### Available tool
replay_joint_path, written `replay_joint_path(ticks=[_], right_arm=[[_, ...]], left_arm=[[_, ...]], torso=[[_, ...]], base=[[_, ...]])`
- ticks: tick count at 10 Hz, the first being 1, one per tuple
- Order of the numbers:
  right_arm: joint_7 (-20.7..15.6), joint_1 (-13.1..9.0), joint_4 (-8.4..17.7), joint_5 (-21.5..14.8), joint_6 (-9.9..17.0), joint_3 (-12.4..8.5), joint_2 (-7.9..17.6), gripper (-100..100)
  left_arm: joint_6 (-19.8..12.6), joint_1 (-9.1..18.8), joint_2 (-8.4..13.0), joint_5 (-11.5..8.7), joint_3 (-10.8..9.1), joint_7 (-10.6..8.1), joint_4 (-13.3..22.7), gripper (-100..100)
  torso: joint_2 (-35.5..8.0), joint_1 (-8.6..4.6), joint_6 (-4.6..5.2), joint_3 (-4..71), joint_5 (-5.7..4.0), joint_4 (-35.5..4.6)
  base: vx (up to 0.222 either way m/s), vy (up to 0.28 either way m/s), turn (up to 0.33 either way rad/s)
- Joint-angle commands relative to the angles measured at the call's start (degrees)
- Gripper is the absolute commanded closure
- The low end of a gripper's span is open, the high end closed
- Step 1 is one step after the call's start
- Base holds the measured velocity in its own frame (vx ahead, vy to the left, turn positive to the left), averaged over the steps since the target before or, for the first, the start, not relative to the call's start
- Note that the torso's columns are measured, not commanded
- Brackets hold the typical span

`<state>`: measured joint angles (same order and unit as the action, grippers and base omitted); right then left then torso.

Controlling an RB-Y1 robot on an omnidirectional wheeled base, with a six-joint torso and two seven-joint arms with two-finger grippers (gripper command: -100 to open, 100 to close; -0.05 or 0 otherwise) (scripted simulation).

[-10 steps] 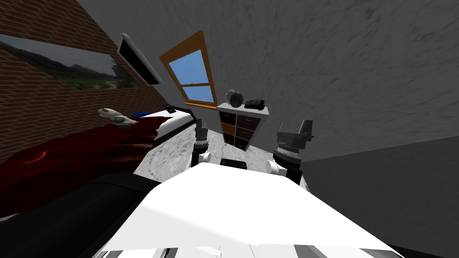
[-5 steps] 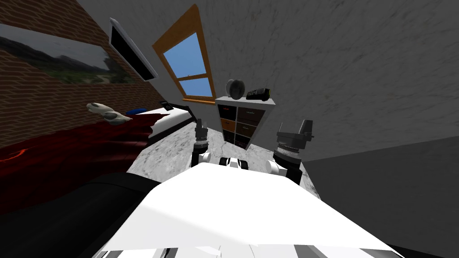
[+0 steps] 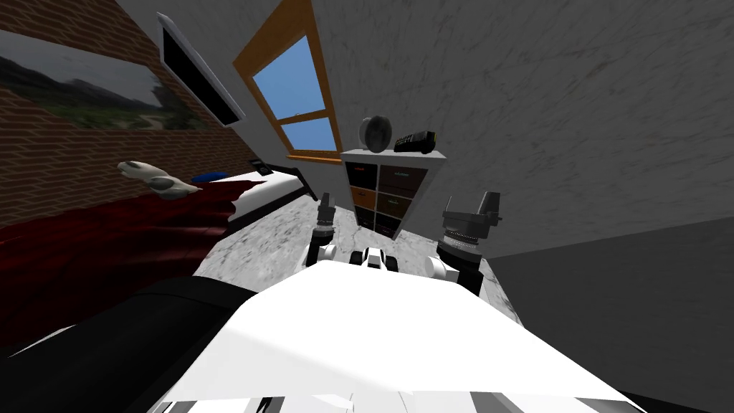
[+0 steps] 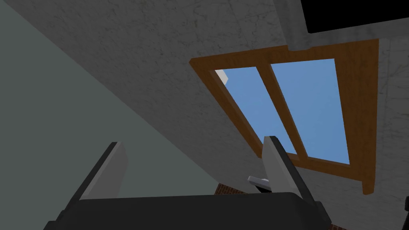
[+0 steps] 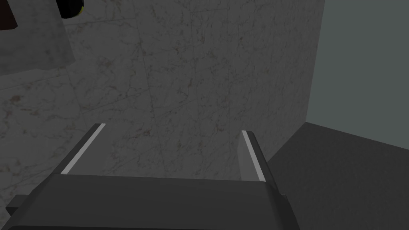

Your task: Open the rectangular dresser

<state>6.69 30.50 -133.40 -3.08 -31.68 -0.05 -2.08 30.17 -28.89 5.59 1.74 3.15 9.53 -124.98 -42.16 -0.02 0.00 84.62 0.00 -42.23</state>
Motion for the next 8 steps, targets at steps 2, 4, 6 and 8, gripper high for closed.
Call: replay_joint_path(ticks=[2,4,6,8], right_arm=[[0.00,0.00,0.00,0.00,0.00,0.00,0.00,0],[0.00,0.00,0.00,0.00,0.00,0.00,0.00,0],[0.00,0.00,0.00,0.00,0.00,0.00,0.00,0],[0.00,0.00,0.00,0.00,0.00,0.00,0.00,0]], left_arm=[[-1.24,1.56,1.80,0.22,0.09,-0.20,3.94,-100],[-1.79,2.44,1.96,0.40,0.23,-0.24,6.27,-100],[-2.59,3.72,1.96,0.65,0.43,-0.29,9.66,-100],[-3.31,4.87,1.79,0.88,0.62,-0.33,12.70,-100]], torso=[[-0.11,0.02,-0.01,-0.04,0.00,-0.04],[-0.18,0.01,-0.01,-0.09,0.00,-0.07],[-0.12,0.02,0.00,-0.05,0.00,-0.05],[-0.06,0.02,-0.01,0.00,0.00,-0.03]], base=[[0.072,-0.006,-0.032],[0.062,-0.011,-0.032],[0.083,-0.006,-0.044],[0.096,-0.011,-0.056]])
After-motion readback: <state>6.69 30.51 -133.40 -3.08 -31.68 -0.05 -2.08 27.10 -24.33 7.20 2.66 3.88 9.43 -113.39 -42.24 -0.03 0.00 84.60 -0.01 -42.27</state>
